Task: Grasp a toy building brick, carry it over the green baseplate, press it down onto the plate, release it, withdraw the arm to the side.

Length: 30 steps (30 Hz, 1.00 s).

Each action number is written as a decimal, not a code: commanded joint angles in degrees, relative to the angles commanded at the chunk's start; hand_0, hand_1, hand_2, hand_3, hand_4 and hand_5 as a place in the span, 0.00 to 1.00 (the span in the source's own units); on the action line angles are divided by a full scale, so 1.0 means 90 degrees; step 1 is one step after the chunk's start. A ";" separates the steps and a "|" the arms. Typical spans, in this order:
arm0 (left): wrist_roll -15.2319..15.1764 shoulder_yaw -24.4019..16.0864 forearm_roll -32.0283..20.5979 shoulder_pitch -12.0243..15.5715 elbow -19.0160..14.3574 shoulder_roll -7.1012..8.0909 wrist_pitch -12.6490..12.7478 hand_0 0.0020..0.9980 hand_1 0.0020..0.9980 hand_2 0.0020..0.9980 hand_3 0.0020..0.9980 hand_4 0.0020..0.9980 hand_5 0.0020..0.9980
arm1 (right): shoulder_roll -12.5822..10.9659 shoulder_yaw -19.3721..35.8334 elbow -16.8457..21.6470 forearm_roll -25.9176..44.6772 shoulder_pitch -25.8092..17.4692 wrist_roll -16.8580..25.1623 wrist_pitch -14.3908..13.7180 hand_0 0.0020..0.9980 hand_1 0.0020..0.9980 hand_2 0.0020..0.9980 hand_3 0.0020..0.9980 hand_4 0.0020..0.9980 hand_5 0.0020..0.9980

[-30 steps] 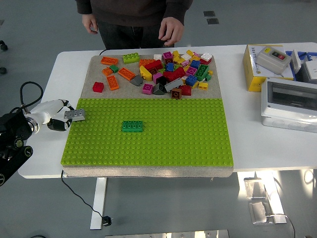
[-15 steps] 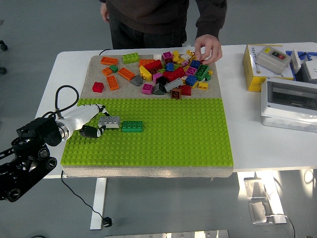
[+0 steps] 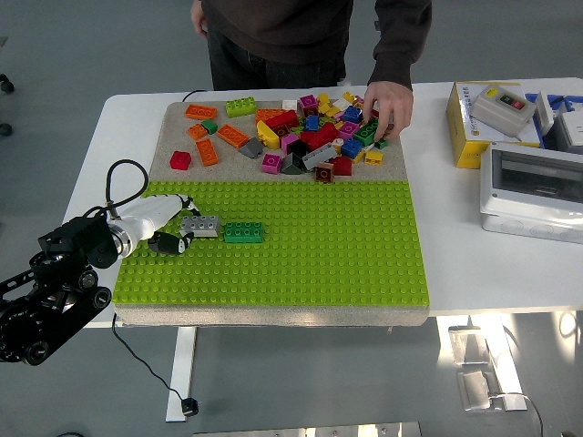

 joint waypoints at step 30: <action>-0.0029 0.0157 -0.0103 0.0001 0.0202 -0.0192 0.0064 1.00 0.96 0.95 0.51 0.43 0.17 | 0.0009 0.0031 0.0000 -0.0038 -0.0002 -0.0011 0.0020 0.64 0.56 0.62 0.76 0.41 1.00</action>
